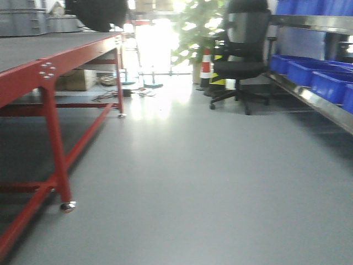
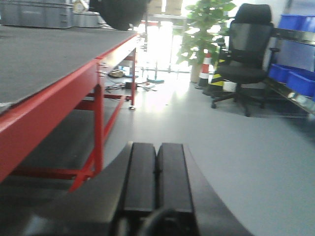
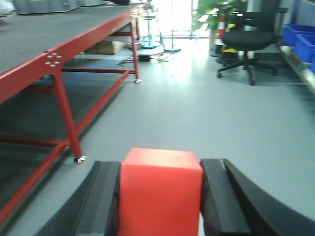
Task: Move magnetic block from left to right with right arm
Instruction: 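Drive the base away from the first table, carrying the cube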
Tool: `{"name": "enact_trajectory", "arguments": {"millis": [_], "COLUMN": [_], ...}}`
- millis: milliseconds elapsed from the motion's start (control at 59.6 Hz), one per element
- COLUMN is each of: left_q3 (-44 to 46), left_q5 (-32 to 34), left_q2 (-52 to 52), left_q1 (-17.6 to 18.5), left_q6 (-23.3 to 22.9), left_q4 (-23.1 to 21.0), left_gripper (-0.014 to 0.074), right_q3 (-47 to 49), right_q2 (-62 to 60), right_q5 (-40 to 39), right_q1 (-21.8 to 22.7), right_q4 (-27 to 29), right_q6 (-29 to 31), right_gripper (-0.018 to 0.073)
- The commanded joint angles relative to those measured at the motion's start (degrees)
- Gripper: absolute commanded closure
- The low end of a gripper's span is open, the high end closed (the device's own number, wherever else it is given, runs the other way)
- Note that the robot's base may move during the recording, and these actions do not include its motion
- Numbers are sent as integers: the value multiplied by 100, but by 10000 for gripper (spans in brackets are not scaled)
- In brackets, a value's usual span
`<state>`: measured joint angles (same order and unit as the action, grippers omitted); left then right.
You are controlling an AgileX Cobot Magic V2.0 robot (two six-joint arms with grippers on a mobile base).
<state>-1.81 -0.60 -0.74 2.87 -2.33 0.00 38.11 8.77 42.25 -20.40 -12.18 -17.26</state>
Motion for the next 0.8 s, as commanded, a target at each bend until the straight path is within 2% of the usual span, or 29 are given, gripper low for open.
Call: {"name": "enact_trajectory", "arguments": {"millis": [0,788], "left_q3": [-38,-48], "left_q5": [526,526], "left_q2": [-73,-82], "left_q1": [-3,-3], "left_q6": [-38,-38], "left_q4": [0,0], "left_gripper": [713,713], "right_q3": [149,149], "right_q2": [89,89], "right_q5": [-470,-470], "right_q1": [42,42], "right_q4": [-116,-116], "right_q6": [53,53], "right_gripper": [356,356]}}
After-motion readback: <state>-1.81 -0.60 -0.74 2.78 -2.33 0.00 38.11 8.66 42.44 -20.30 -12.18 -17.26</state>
